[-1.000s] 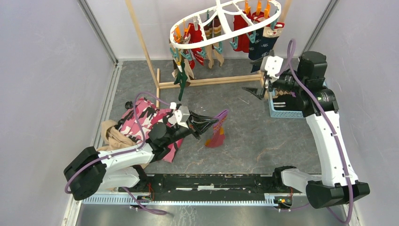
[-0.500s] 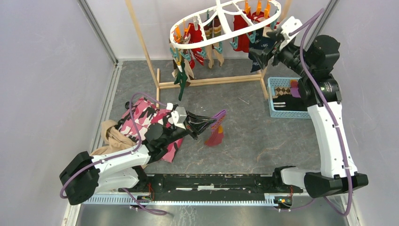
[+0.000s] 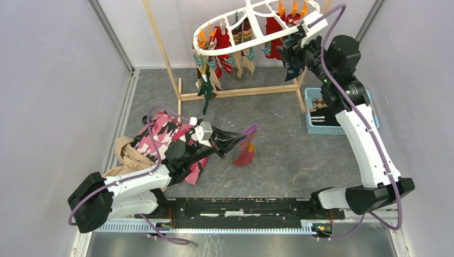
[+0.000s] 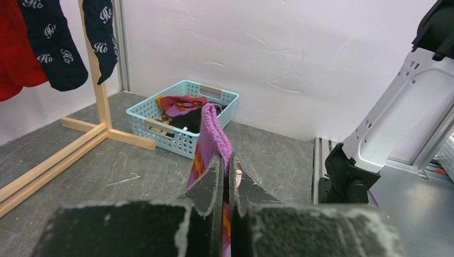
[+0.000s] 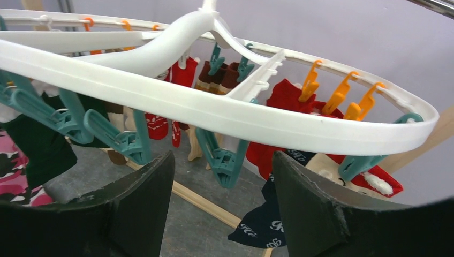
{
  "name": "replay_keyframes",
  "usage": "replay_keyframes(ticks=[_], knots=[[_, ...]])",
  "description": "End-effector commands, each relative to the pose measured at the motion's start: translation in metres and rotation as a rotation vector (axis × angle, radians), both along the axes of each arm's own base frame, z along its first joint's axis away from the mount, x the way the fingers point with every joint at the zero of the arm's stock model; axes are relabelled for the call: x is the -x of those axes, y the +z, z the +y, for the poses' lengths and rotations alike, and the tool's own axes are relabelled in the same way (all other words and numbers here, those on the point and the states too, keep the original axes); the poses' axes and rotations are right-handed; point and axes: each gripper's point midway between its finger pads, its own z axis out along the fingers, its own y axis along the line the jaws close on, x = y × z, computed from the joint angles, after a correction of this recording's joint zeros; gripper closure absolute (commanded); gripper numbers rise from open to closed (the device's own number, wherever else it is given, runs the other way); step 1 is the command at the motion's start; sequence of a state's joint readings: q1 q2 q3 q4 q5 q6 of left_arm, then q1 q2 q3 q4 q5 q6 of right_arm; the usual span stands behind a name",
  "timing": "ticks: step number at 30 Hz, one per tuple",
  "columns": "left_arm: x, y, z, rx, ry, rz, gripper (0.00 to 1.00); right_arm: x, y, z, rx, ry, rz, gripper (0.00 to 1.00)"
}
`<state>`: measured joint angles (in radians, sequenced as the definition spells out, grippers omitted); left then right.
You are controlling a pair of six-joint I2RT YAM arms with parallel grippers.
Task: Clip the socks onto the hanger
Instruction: Open the clamp at the hanger.
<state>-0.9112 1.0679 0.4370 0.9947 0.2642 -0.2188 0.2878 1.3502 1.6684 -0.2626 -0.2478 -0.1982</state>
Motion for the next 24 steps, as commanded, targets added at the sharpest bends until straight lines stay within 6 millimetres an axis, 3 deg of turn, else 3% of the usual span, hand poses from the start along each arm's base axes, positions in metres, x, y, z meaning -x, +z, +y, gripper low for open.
replay_keyframes(ticks=[1,9,24], knots=[[-0.003,0.018,0.001,0.033,0.019,-0.054,0.98,-0.002,0.031,-0.008,-0.050,-0.079,-0.074,0.29],[-0.003,0.017,-0.001,0.035,0.009,-0.043,0.98,-0.006,0.031,0.004,-0.079,-0.059,-0.067,0.36],[-0.002,0.017,-0.006,0.043,-0.016,-0.025,0.98,-0.010,0.040,0.003,-0.144,-0.091,-0.074,0.47]])
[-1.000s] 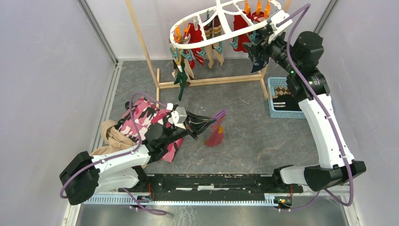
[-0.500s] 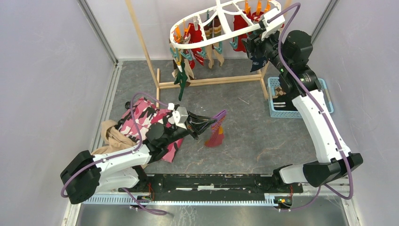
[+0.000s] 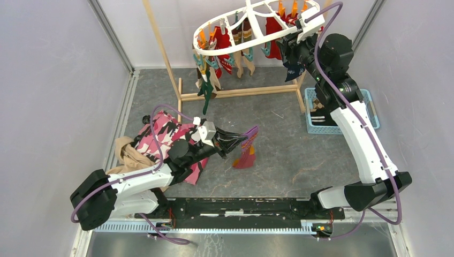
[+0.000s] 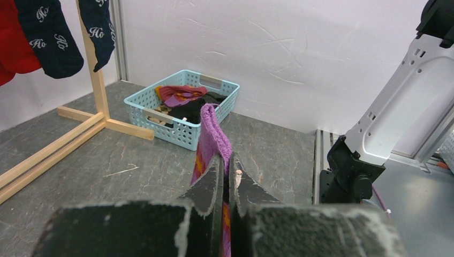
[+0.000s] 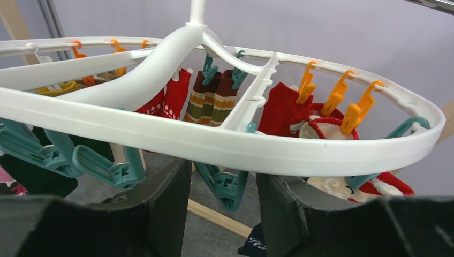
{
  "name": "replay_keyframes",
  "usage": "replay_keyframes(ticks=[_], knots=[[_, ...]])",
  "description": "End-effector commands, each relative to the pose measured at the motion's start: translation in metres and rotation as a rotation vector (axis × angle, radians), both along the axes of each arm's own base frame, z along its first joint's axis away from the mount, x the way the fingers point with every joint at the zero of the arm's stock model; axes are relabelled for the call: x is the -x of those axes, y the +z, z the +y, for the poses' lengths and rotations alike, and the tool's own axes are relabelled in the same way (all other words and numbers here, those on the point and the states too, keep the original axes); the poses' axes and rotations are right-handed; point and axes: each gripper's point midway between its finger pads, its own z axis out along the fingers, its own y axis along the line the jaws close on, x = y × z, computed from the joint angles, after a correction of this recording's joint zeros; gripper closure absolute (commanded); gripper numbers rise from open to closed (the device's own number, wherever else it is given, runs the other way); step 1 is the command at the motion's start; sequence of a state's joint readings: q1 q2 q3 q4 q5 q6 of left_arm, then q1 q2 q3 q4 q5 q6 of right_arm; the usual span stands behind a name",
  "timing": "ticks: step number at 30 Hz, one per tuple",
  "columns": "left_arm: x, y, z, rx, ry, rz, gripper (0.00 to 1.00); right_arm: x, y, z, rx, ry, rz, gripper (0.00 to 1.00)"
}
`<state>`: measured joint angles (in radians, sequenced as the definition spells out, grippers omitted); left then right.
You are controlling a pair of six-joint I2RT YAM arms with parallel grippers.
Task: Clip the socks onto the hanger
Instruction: Open the clamp at the hanger.
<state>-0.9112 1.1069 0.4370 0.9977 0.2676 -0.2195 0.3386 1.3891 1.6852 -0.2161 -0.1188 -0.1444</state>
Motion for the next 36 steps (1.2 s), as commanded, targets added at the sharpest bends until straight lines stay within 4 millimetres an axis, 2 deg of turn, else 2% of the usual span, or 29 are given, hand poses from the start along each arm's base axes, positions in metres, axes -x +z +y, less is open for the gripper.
replay_keyframes(ticks=[1,7,11,17,22,25,32,36], knots=[[0.001,0.030,-0.001,0.072,-0.013,-0.046,0.98,0.004,0.037,-0.002,-0.081,-0.015,-0.082,0.47],[0.001,0.030,-0.001,0.075,-0.015,-0.038,0.98,0.001,0.037,0.001,-0.092,-0.009,-0.081,0.48],[0.000,0.031,-0.003,0.075,-0.015,-0.036,0.98,0.000,0.036,0.002,-0.096,-0.006,-0.080,0.52],[-0.006,0.036,-0.009,0.062,-0.007,-0.044,0.98,0.001,0.035,0.003,-0.097,-0.002,-0.077,0.71],[-0.017,0.051,-0.020,0.053,0.007,-0.074,0.98,0.006,0.038,0.002,-0.106,0.001,-0.080,0.81],[-0.035,0.066,-0.029,0.048,0.058,-0.103,0.98,0.009,0.038,0.002,-0.109,0.007,-0.079,0.83],[-0.095,0.094,-0.052,0.016,0.258,-0.127,0.98,0.013,0.031,0.002,-0.120,0.012,-0.064,0.84],[-0.115,0.104,-0.065,0.015,0.330,-0.131,0.98,0.011,0.026,0.004,-0.121,0.015,-0.053,0.85]])
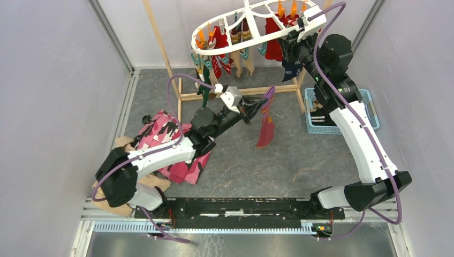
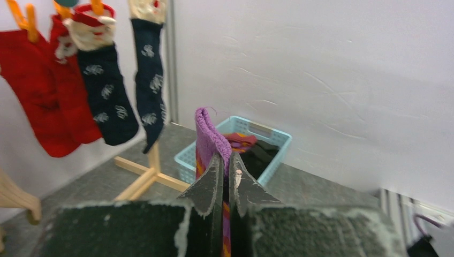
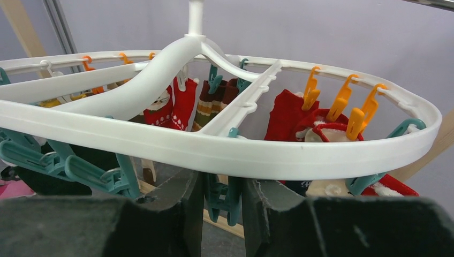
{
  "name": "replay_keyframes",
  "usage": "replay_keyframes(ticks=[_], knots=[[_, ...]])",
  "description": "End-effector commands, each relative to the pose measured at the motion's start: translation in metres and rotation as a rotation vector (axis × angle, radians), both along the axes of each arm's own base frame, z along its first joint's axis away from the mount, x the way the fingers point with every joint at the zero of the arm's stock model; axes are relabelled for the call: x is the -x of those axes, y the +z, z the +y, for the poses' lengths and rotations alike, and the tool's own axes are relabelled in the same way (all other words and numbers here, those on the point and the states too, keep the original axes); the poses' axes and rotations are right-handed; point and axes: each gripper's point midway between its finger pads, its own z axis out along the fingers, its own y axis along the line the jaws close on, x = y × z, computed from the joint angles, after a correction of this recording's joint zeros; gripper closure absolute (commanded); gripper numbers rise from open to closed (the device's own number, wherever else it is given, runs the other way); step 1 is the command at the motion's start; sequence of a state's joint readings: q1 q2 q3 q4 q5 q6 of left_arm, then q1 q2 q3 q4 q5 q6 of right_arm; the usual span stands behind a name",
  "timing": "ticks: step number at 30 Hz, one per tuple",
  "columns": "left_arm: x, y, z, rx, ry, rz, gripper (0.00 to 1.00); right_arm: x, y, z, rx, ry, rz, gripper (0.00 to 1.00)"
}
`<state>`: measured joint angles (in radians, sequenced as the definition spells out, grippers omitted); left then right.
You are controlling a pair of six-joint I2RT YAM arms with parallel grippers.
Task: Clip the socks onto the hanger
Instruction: Open the clamp at the hanger, then clamp the sock onto the hanger.
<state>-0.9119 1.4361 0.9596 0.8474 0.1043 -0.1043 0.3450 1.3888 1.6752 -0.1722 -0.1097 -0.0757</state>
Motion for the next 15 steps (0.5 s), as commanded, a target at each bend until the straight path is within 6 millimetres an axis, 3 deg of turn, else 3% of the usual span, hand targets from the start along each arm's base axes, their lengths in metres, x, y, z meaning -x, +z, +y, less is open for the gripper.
replay_keyframes(ticks=[1,15], knots=[[-0.030,0.023,-0.004,-0.006,0.168,-0.061,0.98,0.011,0.020,0.000,-0.048,0.011,-0.052,0.85],[-0.067,0.055,-0.019,0.097,0.446,-0.122,0.98,0.009,0.013,0.004,-0.067,0.025,-0.023,0.87]])
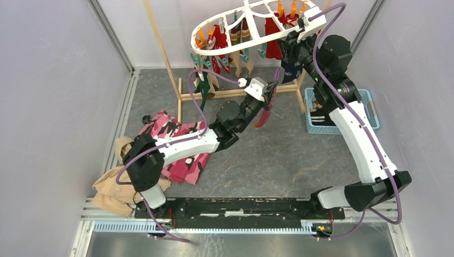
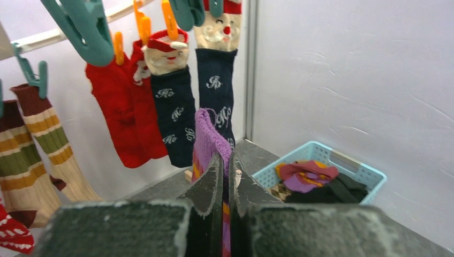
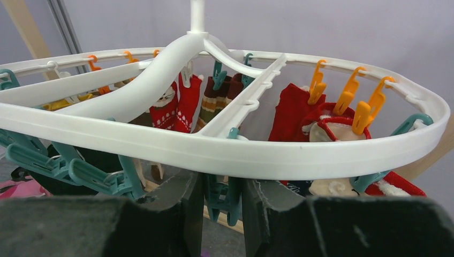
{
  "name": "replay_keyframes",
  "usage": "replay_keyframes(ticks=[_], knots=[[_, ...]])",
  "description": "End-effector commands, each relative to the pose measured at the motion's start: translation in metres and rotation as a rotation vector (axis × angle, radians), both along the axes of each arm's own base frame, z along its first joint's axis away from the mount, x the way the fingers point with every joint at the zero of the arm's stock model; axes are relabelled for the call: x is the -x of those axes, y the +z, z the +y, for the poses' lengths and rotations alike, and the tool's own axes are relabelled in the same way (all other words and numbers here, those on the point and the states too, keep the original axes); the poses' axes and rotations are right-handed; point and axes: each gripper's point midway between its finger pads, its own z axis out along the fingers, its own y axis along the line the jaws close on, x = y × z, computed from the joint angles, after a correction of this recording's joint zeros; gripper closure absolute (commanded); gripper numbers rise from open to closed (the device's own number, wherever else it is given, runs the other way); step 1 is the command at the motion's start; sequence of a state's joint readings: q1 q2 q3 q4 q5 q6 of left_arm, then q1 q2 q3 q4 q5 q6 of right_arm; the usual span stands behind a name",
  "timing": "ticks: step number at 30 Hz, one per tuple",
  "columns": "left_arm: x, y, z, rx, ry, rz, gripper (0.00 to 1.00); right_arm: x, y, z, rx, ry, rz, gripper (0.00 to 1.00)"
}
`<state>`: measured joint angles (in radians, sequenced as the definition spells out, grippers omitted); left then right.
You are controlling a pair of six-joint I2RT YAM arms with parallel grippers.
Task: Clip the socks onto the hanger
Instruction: Clamp the sock onto the hanger.
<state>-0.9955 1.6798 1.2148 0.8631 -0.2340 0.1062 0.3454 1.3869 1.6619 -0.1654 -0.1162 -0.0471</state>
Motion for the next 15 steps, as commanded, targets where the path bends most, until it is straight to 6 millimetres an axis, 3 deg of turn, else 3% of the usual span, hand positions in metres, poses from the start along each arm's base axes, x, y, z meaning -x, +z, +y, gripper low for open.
replay_keyframes(ticks=[1,6,15], knots=[[-0.014,0.049,0.015,0.129,0.151,-0.077,0.98,0.008,0.016,0.001,-0.044,0.014,-0.038,0.87],[-0.023,0.058,0.016,0.187,0.236,-0.058,0.98,0.006,0.012,0.003,-0.051,0.016,-0.026,0.87],[-0.027,0.063,0.000,0.208,0.200,-0.054,0.98,0.004,0.008,0.005,-0.052,0.024,-0.017,0.88]])
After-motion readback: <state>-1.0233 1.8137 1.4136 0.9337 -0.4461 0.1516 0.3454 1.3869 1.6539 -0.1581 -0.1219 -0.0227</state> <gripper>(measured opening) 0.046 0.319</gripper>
